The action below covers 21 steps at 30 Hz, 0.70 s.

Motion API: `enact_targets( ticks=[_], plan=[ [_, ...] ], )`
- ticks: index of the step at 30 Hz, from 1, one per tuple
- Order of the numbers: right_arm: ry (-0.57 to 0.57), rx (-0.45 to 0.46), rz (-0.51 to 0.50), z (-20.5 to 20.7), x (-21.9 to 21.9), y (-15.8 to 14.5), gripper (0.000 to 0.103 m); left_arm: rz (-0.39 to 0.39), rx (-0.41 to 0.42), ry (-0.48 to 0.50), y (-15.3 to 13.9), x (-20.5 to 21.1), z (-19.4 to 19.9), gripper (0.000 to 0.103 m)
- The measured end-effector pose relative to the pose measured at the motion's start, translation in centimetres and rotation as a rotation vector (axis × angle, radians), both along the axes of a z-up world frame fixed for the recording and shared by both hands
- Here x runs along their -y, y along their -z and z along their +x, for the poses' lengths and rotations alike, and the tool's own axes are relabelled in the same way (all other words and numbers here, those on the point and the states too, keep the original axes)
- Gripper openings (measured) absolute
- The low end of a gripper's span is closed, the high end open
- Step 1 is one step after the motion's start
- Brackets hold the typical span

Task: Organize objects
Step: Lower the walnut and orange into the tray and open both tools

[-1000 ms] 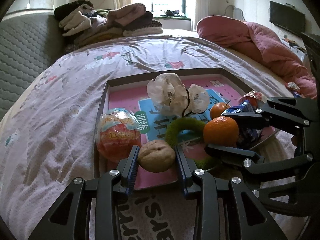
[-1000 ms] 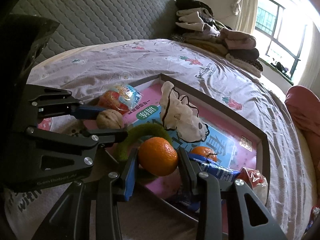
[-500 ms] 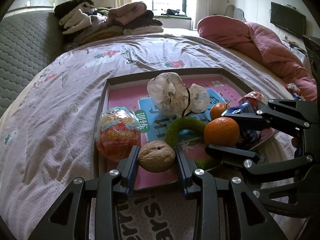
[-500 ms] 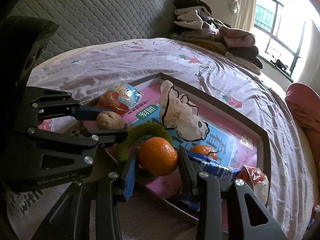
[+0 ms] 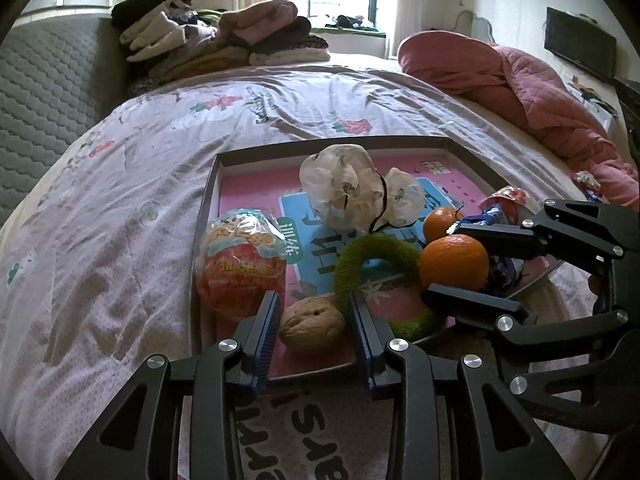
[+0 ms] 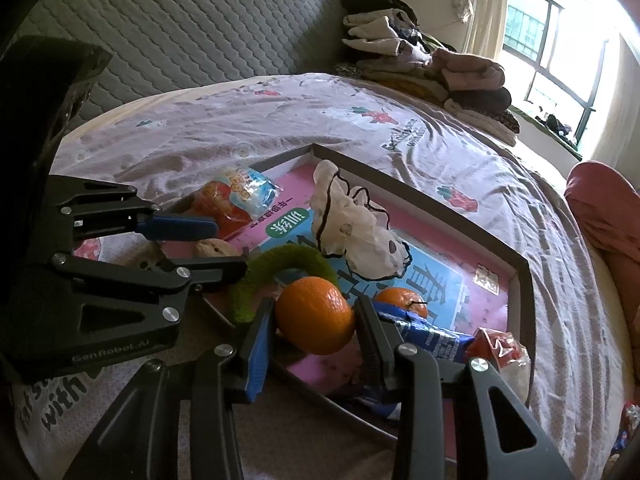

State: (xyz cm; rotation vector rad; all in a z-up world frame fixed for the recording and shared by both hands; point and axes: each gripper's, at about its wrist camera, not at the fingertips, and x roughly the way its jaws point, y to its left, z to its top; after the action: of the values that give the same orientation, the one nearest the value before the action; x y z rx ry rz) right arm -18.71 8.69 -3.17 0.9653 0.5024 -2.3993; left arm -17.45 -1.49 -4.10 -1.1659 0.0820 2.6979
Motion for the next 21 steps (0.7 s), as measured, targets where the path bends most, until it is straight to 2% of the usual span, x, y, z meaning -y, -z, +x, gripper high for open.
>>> enact_targets(
  ticks=[4, 14, 21],
  plan=[
    [0.007, 0.011, -0.013, -0.1, -0.2, -0.1, 0.045, 0.005, 0.004, -0.009, -0.1, 0.2, -0.2, 0.036],
    [0.038, -0.006, -0.035, -0.2, -0.8, -1.0, 0.049, 0.012, -0.007, -0.021, -0.9, 0.3, 0.1, 0.056],
    [0.089, -0.020, -0.090, -0.5, -2.1, -2.5, 0.050, 0.018, -0.041, -0.033, -2.3, 0.5, 0.5, 0.059]
  ],
)
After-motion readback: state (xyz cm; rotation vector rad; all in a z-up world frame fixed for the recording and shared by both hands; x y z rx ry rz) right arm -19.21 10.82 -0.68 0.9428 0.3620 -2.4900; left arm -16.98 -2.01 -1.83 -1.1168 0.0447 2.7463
